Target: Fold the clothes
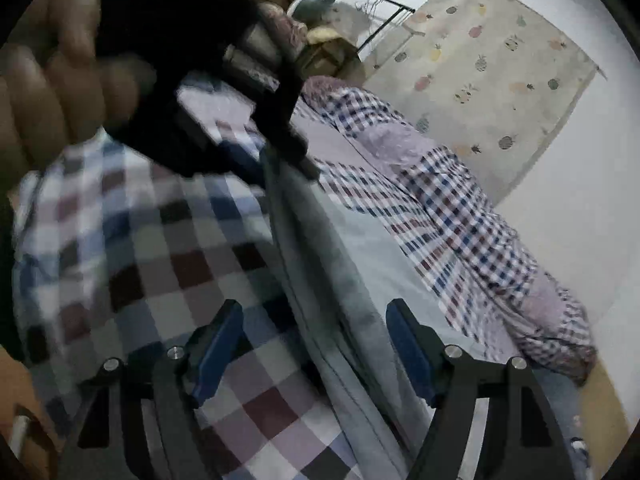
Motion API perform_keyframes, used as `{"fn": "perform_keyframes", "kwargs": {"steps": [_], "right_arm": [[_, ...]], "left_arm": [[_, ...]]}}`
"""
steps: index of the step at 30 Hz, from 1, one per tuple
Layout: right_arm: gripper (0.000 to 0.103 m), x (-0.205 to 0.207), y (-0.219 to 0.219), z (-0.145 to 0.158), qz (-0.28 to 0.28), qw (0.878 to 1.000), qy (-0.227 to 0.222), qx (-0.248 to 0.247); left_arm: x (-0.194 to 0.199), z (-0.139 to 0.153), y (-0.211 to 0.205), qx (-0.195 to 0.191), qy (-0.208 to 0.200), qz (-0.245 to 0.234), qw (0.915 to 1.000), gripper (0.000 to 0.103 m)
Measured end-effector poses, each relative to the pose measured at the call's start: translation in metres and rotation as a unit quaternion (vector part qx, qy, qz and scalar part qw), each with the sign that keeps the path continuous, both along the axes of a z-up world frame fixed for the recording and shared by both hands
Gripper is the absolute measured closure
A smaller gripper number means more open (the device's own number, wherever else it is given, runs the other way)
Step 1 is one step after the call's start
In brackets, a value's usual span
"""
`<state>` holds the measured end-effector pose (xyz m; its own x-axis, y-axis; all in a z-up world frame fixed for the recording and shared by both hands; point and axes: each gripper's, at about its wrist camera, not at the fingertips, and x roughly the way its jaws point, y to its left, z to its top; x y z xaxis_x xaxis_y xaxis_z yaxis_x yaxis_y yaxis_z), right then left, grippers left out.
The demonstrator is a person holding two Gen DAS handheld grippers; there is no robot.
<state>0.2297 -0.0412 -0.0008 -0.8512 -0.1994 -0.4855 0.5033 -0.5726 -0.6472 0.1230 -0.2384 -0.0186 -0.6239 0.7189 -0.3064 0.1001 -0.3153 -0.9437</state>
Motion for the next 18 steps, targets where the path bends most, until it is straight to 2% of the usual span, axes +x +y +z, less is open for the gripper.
{"fn": "perform_keyframes", "kwargs": {"steps": [2, 4, 5, 6, 7, 8, 10, 11, 17, 18], "right_arm": [[0.026, -0.013, -0.001, -0.003, -0.033, 0.999, -0.004, -0.003], [0.028, -0.022, -0.001, -0.003, -0.044, 0.999, -0.015, -0.008], [0.048, -0.026, -0.003, -0.003, -0.049, 0.999, -0.017, -0.004], [0.062, -0.029, -0.005, -0.003, -0.054, 0.998, -0.018, 0.000], [0.070, -0.030, -0.007, -0.003, -0.054, 0.998, -0.021, 0.000], [0.079, -0.031, -0.008, -0.002, -0.053, 0.998, -0.024, -0.002], [0.083, -0.031, -0.008, 0.000, -0.052, 0.998, -0.028, -0.004], [0.084, -0.030, -0.007, 0.001, -0.051, 0.998, -0.030, -0.005], [0.087, -0.030, -0.006, 0.017, -0.055, 0.998, -0.032, -0.020], [0.087, -0.031, -0.006, 0.018, -0.056, 0.998, -0.031, -0.021]], "left_arm": [[0.002, 0.002, -0.001, 0.005, 0.002, 0.000, 1.0000, 0.081], [0.001, 0.002, 0.000, 0.010, 0.002, 0.000, 0.9999, 0.081], [0.001, 0.002, -0.001, 0.013, 0.002, 0.001, 0.9999, 0.081], [0.001, 0.002, -0.001, 0.015, 0.002, 0.002, 0.9999, 0.080], [0.001, 0.001, 0.000, 0.017, 0.003, 0.002, 0.9998, 0.075], [0.000, 0.001, 0.002, 0.019, 0.006, 0.002, 0.9998, 0.063], [0.000, 0.003, 0.007, 0.014, 0.011, 0.000, 0.9998, 0.042], [-0.001, 0.004, 0.009, 0.011, 0.014, -0.001, 0.9998, 0.039], [-0.011, 0.004, 0.027, -0.005, 0.008, -0.002, 1.0000, 0.039], [-0.012, 0.004, 0.028, -0.007, 0.006, 0.000, 1.0000, 0.042]]}}
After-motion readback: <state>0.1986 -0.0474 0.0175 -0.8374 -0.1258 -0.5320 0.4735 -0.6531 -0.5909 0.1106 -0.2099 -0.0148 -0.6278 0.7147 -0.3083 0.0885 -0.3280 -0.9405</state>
